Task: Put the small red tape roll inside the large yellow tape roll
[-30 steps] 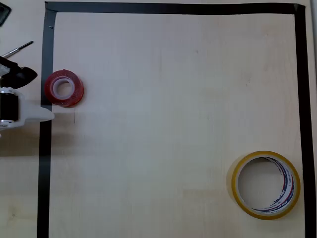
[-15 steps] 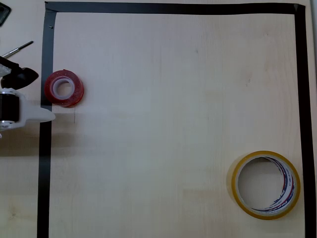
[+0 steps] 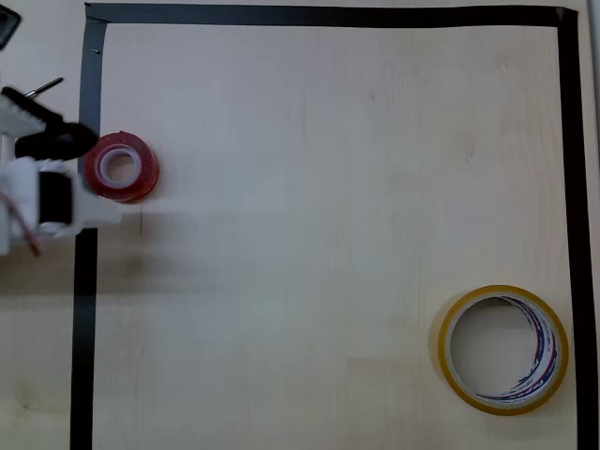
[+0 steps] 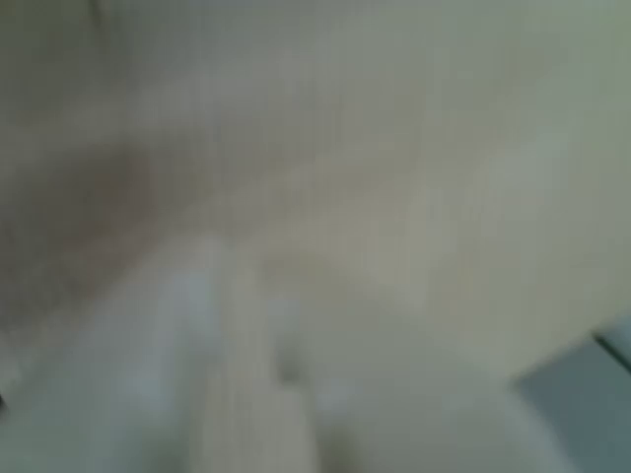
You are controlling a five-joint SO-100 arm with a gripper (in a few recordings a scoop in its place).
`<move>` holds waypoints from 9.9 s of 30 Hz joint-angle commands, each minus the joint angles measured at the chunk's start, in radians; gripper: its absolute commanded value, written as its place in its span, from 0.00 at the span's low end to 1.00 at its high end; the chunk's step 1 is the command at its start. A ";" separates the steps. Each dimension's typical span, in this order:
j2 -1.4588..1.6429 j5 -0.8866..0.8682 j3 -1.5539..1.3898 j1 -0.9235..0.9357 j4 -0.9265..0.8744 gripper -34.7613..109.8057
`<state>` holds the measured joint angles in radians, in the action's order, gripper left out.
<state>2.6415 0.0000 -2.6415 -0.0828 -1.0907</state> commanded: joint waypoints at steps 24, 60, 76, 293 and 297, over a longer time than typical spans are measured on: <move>-0.598 -0.130 0.390 -0.347 0.021 0.24; -0.601 -0.199 0.282 -0.313 0.075 0.35; -0.517 -0.207 0.190 -0.278 0.074 0.37; 0.285 -0.077 0.066 0.169 0.012 0.24; 0.434 -0.044 -0.092 0.187 0.017 0.24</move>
<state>2.7949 -0.0767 -2.6446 0.0828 -1.0953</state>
